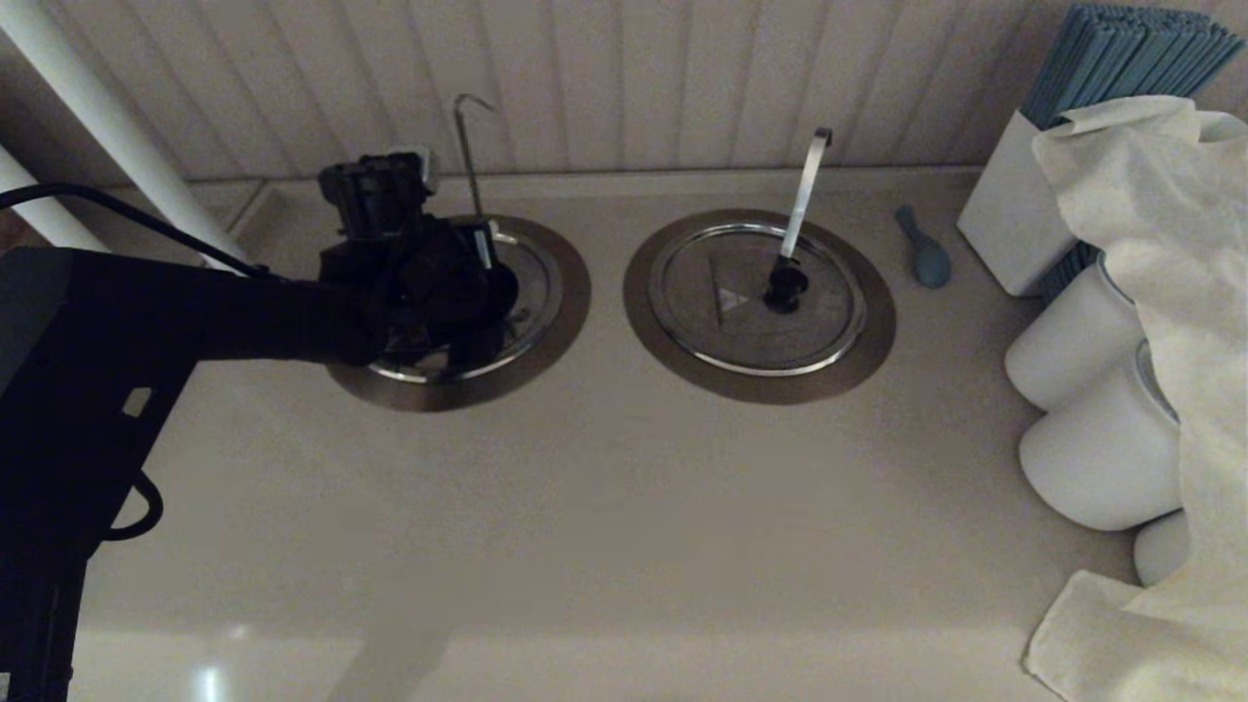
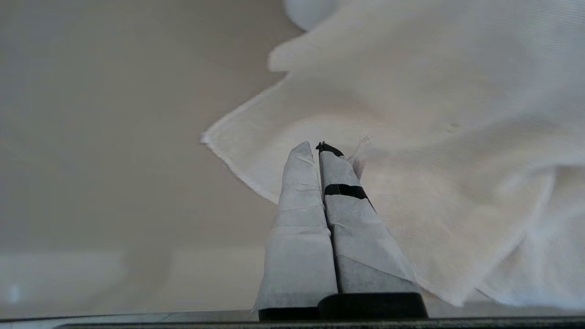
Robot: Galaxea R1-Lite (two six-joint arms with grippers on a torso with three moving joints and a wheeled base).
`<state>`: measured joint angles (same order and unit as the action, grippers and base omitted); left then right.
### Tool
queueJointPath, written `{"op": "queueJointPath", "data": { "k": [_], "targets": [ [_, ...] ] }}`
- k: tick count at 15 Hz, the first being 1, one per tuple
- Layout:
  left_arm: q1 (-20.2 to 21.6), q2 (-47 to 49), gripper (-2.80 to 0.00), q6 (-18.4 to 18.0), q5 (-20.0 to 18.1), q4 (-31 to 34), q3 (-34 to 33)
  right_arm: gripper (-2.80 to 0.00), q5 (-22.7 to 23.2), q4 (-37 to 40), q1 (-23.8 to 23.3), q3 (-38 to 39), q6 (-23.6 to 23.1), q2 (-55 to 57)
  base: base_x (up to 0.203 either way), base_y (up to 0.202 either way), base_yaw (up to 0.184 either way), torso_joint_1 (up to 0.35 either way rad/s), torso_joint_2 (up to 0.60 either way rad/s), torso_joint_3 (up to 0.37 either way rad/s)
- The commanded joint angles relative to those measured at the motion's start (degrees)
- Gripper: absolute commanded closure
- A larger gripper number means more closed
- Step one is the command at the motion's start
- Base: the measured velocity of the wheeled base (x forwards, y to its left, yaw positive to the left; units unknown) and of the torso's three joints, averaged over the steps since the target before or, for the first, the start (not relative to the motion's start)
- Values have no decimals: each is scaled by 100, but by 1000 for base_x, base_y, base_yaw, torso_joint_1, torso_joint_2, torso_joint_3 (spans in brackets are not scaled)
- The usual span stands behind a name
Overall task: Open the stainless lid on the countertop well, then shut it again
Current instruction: Stir with a spoon
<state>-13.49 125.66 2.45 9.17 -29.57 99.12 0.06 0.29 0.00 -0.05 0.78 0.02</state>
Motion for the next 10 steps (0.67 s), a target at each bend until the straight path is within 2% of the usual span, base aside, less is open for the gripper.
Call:
{"op": "queueJointPath", "data": {
  "k": [1,6,10],
  "targets": [
    [5,-80,-280,10,6,-48,2,0,2,-3,0,1,1,6,0,0,0,0,0,0],
    [84,-384,-280,203,24,-40,-42,0,2,-3,0,5,1,6,0,0,0,0,0,0],
    [179,-318,-280,203,6,-40,-8,0,2,-3,0,5,1,6,0,0,0,0,0,0]
  ]
}}
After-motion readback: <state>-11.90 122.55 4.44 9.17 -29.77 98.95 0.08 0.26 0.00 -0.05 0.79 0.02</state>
